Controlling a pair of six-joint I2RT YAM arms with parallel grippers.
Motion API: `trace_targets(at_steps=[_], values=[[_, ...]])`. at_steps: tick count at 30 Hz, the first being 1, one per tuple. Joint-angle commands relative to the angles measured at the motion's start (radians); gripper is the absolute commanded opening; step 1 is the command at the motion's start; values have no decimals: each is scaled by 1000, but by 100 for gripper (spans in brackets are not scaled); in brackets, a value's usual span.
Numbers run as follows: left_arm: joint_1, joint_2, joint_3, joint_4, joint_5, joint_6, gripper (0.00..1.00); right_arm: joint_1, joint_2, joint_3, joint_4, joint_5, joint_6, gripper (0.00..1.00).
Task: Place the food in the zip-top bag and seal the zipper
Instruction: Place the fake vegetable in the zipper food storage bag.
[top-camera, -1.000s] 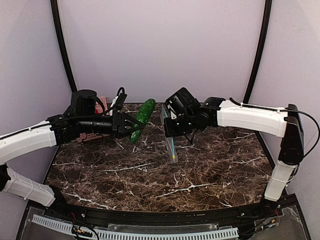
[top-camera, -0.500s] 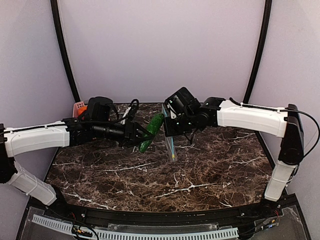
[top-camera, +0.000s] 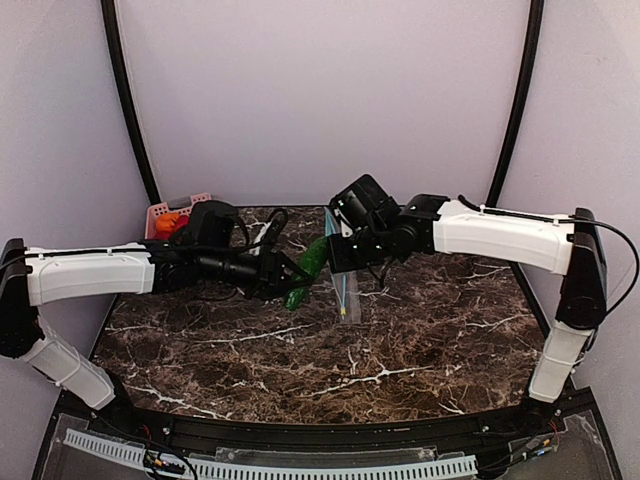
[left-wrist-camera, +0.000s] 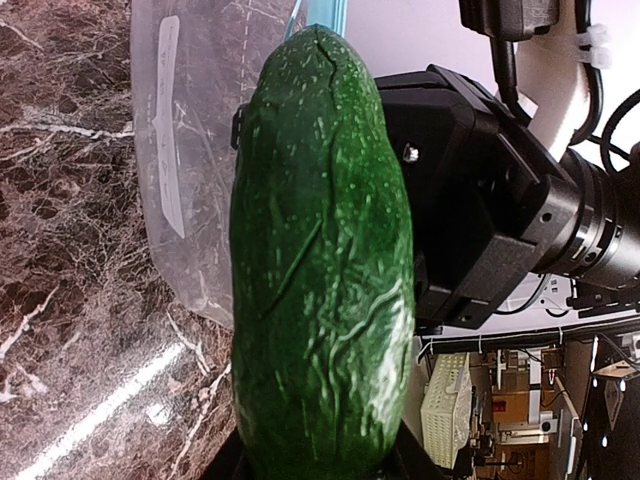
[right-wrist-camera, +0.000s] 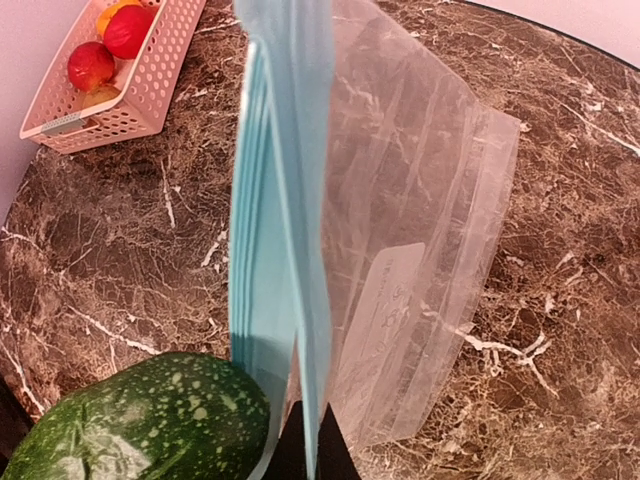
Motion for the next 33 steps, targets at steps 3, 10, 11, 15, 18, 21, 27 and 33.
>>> trace_targets(at_steps=[3, 10, 11, 15, 18, 21, 27, 33], values=[[-4, 1, 6, 11, -37, -15, 28, 11, 41, 59, -17, 61, -25, 0], [-4, 27, 20, -83, -95, 24, 28, 31, 65, 90, -34, 88, -36, 0], [-3, 31, 18, -86, -101, 22, 28, 35, 68, 95, -36, 95, -35, 0], [-2, 31, 5, -77, -151, 5, 28, 54, 79, 100, -42, 121, -33, 0], [-2, 37, 4, -61, -161, -7, 28, 65, 89, 104, -42, 119, -31, 0], [1, 54, 6, -20, -150, -16, 28, 76, 101, 113, -38, 109, -34, 0], [23, 76, 23, 17, -104, -27, 28, 91, 107, 106, -28, 88, -30, 0], [41, 103, 42, 8, -112, -28, 28, 103, 101, 90, 2, 72, -32, 0]])
